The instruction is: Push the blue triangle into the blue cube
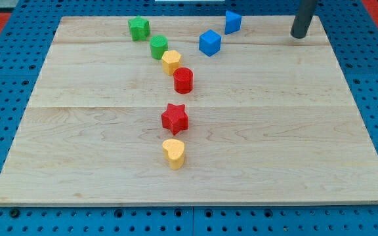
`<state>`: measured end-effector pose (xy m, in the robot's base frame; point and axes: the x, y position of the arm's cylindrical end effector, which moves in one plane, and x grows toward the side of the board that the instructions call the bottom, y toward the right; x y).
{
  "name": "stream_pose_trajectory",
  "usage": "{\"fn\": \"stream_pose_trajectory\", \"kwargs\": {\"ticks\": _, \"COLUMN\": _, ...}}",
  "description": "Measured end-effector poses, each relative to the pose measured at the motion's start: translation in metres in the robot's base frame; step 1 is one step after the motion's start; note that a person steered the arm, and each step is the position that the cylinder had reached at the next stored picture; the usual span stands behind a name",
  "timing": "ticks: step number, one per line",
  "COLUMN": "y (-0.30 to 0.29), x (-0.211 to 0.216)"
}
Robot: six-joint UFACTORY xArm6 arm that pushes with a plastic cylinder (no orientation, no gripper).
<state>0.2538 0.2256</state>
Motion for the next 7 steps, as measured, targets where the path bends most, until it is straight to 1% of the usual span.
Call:
{"fn": "stream_pose_trajectory", "kwargs": {"ticks": 1, "y": -0.002, "x": -0.036}}
{"fn": "stream_pose_trajectory", "kwargs": {"ticks": 2, "y": -0.007, "x": -0.062}}
{"fn": "stream_pose_trajectory", "kwargs": {"ticks": 3, "y": -0.092, "x": -0.063}}
{"fn": "stream_pose_trajectory", "kwargs": {"ticks": 4, "y": -0.140, "x": -0.060}}
{"fn": "stream_pose_trajectory", "kwargs": {"ticks": 5, "y": -0.177, "x": -0.059}}
{"fn": "stream_pose_trajectory", "kwargs": {"ticks": 6, "y": -0.207, "x": -0.026}}
{"fn": "stream_pose_trajectory", "kwargs": {"ticks": 7, "y": -0.190, "x": 0.017}}
